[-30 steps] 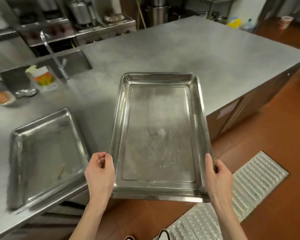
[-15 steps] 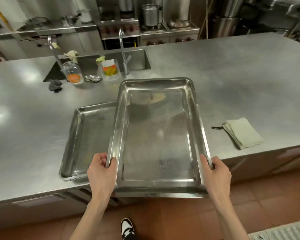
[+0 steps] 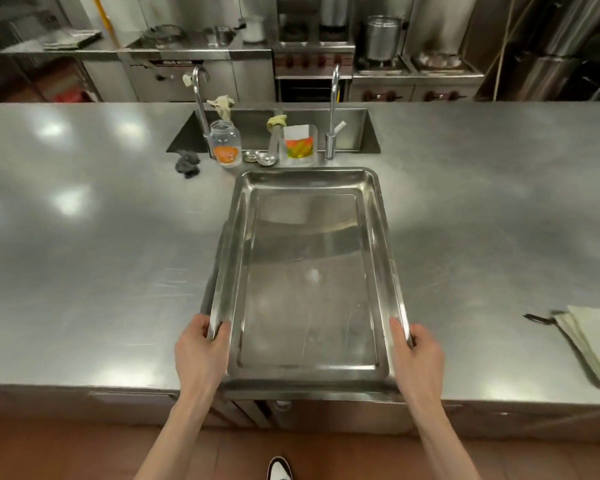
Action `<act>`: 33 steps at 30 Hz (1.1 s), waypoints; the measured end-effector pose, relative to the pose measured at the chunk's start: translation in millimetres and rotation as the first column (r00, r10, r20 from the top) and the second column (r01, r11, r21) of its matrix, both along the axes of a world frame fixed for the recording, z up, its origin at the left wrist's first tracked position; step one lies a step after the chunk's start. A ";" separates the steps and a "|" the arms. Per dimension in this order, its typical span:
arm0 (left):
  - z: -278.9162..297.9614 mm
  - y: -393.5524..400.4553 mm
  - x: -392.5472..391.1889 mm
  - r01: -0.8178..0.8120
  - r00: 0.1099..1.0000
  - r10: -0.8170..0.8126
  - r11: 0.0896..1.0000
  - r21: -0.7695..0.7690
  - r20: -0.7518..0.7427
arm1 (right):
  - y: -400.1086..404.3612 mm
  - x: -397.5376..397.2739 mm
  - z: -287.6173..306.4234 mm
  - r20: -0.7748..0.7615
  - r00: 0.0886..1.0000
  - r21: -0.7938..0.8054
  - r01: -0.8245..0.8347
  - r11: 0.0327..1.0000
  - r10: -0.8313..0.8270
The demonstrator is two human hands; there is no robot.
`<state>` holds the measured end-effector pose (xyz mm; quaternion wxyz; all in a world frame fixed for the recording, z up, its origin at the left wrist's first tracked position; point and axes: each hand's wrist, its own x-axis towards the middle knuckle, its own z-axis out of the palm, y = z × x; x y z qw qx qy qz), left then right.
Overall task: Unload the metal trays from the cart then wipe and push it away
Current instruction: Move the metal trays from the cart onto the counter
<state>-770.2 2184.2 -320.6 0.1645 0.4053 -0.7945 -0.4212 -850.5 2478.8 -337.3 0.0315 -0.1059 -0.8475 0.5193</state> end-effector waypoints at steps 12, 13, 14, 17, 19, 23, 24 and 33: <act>-41.3 -101.2 -30.6 0.009 0.992 -0.001 0.998 -0.066 0.127 | -101.8 -36.8 -52.6 -0.048 0.998 0.136 -0.036 0.990 0.043; -44.6 -105.5 -32.5 0.013 0.989 -0.003 0.998 -0.067 0.145 | -106.6 -38.2 -56.5 -0.050 0.998 0.151 -0.033 0.988 0.041; -48.7 -109.9 -33.9 0.020 0.987 -0.009 0.998 -0.066 0.158 | -111.1 -39.6 -60.7 -0.050 0.998 0.158 -0.030 0.987 0.038; -60.5 -119.9 -36.0 0.048 0.985 -0.037 0.997 -0.061 0.168 | -120.8 -42.3 -72.0 -0.036 0.999 0.178 -0.034 0.983 0.041; -66.3 -122.5 -35.8 0.056 0.987 -0.048 0.997 -0.053 0.151 | -124.0 -43.5 -78.3 -0.029 0.999 0.183 -0.032 0.983 0.038; -75.5 -123.1 -32.9 0.057 0.993 -0.053 0.998 -0.032 0.105 | -127.8 -42.9 -86.1 -0.026 0.999 0.208 -0.041 0.977 0.048; -77.9 -123.1 -31.7 0.054 0.994 -0.052 0.998 -0.027 0.099 | -128.5 -42.0 -86.4 -0.022 0.999 0.213 -0.044 0.976 0.050; -101.2 -115.5 -32.9 0.011 0.993 -0.009 1.000 -0.018 0.118 | -124.9 -44.1 -103.6 0.002 1.000 0.242 -0.026 0.970 0.027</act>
